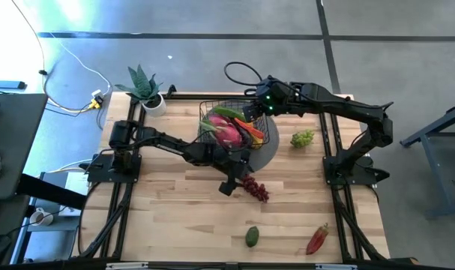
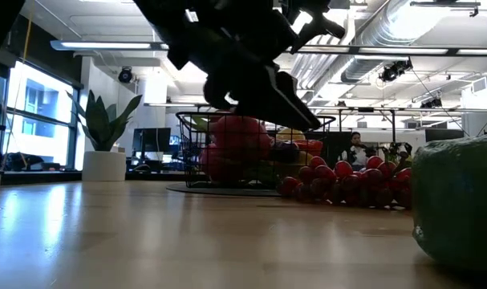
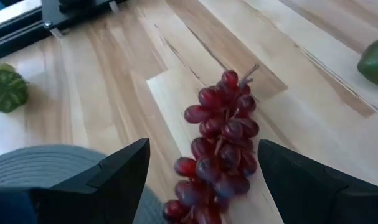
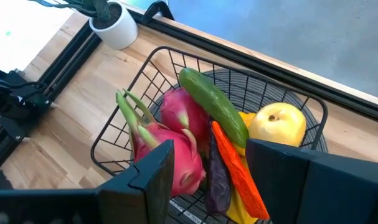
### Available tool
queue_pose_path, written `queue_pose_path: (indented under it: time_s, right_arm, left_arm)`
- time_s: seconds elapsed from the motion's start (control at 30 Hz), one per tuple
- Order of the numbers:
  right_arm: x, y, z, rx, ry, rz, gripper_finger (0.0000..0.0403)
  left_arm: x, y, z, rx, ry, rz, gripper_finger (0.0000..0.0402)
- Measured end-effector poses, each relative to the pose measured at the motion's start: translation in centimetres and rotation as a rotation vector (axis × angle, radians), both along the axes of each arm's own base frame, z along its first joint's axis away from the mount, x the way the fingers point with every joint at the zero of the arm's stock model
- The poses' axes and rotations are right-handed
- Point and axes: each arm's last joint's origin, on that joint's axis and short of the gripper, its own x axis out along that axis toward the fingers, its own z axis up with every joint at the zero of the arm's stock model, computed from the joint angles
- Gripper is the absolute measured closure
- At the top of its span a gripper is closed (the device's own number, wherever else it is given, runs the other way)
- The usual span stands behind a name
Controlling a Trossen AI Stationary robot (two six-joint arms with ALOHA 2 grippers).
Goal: Build produce basket
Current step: Put the purple grapes into the wire basket
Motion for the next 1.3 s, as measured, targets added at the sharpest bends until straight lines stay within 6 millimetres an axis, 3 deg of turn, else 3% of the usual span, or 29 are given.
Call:
queue_pose_path:
  time_s: [0.93, 1.1, 1.3]
  right_arm:
    - [0.0, 0.3, -0.1, 0.006, 0.016, 0.005, 0.0222]
    - [-0.1, 0.3, -0.2, 0.009, 0.019, 0.008, 0.0222]
    - [-0.1, 0.3, -0.2, 0.012, 0.019, 0.011, 0.0222]
  left_arm:
    - [1.1, -0.6, -5.8, -0.030, 0.082, 0.011, 0.0116]
    - [1.0, -0.6, -6.5, -0.045, 0.110, 0.028, 0.0148]
    - [1.1, -0.6, -6.6, -0.034, 0.108, 0.033, 0.0238]
